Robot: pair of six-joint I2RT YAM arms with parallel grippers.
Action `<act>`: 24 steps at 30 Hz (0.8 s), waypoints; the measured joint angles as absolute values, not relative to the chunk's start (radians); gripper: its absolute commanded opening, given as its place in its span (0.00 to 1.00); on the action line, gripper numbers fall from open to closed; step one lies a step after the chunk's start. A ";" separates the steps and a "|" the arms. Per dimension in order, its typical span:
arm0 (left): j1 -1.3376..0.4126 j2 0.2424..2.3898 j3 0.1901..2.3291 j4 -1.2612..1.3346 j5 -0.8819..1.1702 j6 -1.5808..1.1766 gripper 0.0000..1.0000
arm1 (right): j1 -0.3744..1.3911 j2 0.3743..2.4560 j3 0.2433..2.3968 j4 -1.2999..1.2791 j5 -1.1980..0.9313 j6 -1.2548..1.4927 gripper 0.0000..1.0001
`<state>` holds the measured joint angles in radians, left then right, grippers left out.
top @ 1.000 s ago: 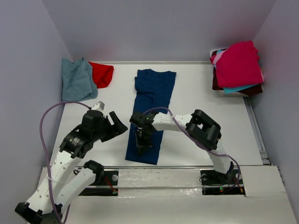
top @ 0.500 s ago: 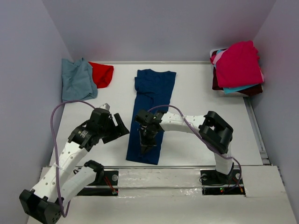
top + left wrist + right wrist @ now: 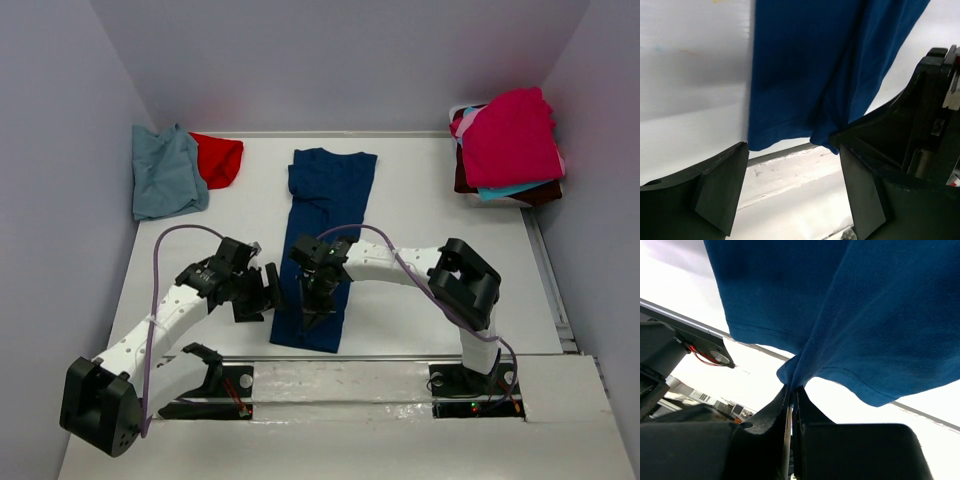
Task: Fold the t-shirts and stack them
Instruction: Fold the tshirt
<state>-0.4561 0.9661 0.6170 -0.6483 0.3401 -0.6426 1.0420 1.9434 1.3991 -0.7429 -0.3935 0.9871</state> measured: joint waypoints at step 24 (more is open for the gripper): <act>-0.450 1.015 0.424 -0.389 0.681 -0.683 0.85 | 1.042 1.936 1.399 -0.770 -0.387 0.991 0.07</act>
<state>-0.4496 1.0145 0.4236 -0.3889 0.6811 -0.6834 1.0420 1.9358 1.3994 -0.7704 -0.3874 0.9913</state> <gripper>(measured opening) 0.845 0.078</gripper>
